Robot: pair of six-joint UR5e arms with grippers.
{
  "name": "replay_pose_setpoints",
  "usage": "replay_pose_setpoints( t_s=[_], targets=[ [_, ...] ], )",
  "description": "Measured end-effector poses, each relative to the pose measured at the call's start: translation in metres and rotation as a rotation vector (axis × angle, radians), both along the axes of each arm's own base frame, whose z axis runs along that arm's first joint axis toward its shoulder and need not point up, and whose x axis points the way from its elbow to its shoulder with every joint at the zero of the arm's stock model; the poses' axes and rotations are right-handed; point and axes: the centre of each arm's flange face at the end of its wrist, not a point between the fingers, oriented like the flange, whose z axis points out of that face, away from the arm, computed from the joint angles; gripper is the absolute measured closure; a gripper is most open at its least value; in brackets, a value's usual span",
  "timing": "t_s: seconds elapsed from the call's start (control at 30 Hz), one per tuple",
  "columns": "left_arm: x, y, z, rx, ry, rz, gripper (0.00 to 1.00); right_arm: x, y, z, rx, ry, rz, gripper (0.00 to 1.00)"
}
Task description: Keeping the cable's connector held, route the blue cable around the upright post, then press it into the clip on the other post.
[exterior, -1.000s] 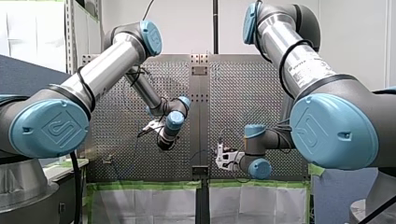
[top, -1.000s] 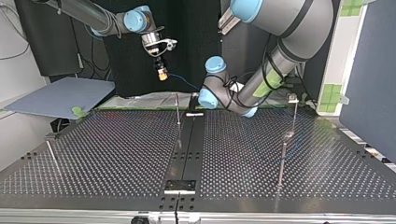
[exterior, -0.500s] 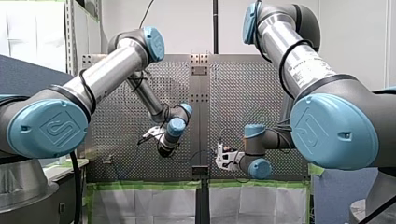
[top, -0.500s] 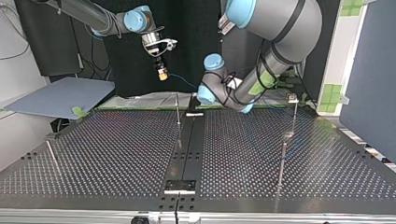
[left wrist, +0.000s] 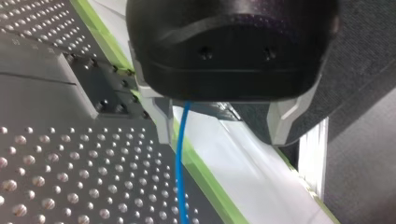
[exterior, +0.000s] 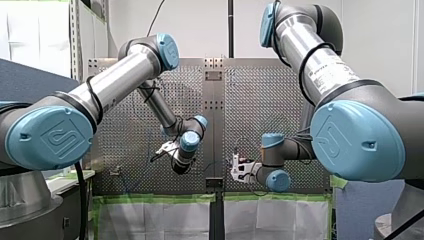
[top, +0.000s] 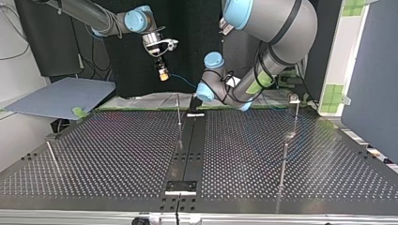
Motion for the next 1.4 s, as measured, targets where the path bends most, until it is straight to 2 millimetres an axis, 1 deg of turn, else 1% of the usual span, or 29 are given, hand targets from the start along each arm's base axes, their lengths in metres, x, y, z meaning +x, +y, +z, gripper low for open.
replay_pose_setpoints(
  t_s=[0.57,0.63,0.73,0.8,0.9,1.1,1.4],
  targets=[
    [-0.002,-0.014,-0.006,-0.170,0.020,-0.015,0.01,-0.003,-0.003,0.000,0.002,0.001,-0.007,1.00],
    [-0.004,-0.015,-0.011,-0.186,0.032,-0.014,0.01,-0.003,-0.003,0.000,0.003,0.001,-0.009,1.00],
    [-0.009,-0.017,-0.024,-0.211,0.059,-0.015,0.01,-0.005,-0.004,0.000,0.004,0.001,-0.011,1.00],
    [-0.013,-0.021,-0.035,-0.232,0.072,-0.020,0.01,-0.005,-0.005,0.000,0.007,-0.002,-0.013,1.00],
    [-0.017,-0.027,-0.046,-0.265,0.078,-0.029,0.01,-0.007,-0.006,0.000,0.009,-0.004,-0.014,1.00],
    [-0.017,-0.039,-0.053,-0.346,0.061,-0.042,0.01,-0.012,-0.012,0.000,0.019,-0.010,-0.025,1.00],
    [-0.009,-0.051,-0.055,-0.495,0.020,-0.053,0.01,-0.027,-0.025,-0.002,0.038,0.006,-0.060,1.00]
  ],
)
